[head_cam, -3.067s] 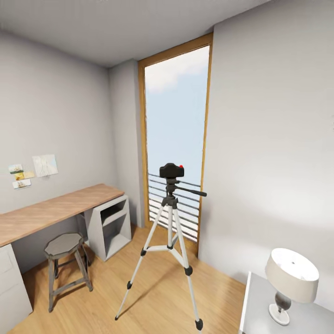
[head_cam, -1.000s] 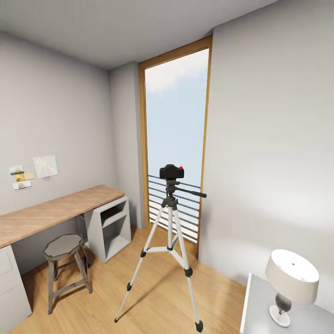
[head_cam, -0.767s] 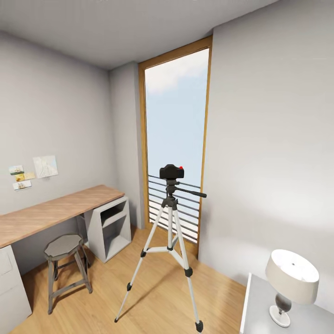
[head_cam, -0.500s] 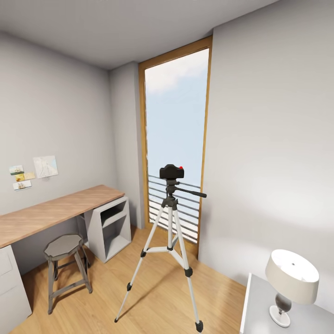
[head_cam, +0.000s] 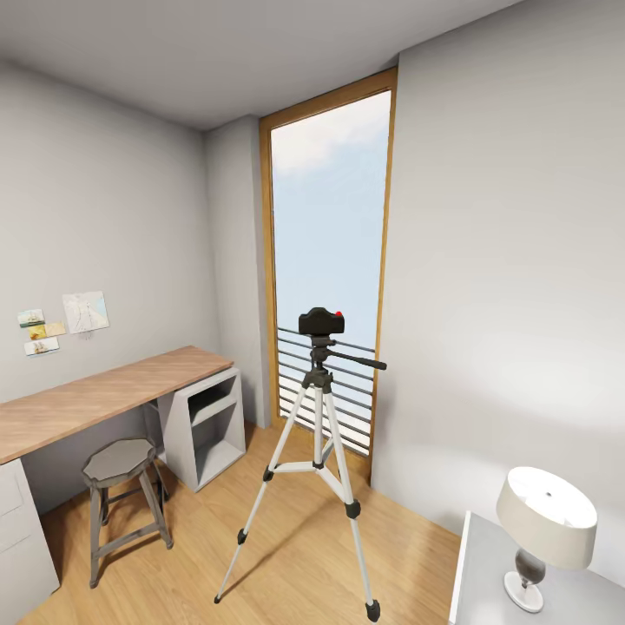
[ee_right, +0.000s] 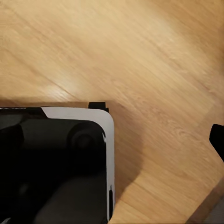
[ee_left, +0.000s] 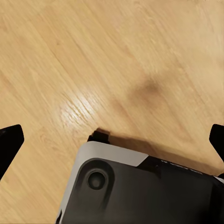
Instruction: Attach the digital camera to the camera tripod in the bedroom.
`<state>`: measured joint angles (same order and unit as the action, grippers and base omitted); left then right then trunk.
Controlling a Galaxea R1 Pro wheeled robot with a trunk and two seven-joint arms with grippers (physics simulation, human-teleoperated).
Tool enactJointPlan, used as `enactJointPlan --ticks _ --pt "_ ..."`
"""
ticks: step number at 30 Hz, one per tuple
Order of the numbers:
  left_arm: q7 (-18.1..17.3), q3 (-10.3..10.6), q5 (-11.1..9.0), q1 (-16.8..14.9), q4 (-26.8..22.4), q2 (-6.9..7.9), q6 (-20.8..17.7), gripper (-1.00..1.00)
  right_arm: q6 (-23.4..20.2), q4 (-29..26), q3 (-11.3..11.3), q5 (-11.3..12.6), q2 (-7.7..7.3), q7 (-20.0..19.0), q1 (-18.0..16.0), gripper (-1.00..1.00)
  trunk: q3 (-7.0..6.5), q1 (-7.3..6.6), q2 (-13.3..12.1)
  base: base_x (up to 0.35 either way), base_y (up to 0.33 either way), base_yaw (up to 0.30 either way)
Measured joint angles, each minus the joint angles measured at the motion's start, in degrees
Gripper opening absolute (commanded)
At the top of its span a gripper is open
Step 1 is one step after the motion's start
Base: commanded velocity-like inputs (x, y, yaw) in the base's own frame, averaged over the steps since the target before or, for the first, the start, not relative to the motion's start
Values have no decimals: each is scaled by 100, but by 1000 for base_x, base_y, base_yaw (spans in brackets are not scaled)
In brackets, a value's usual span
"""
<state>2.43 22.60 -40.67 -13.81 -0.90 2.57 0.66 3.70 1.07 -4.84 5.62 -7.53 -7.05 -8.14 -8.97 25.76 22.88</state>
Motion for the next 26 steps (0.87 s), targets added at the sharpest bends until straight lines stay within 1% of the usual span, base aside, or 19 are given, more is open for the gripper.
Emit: enactJointPlan --ticks 10,26 --pt "0 23 23 0 0 7 1 100 0 -2 -2 0 59 0 0 100 0 0 0 0 0 0" --pt "0 33 28 0 -2 6 1 100 0 -3 -3 -2 63 0 0 100 0 0 0 0 0 0"
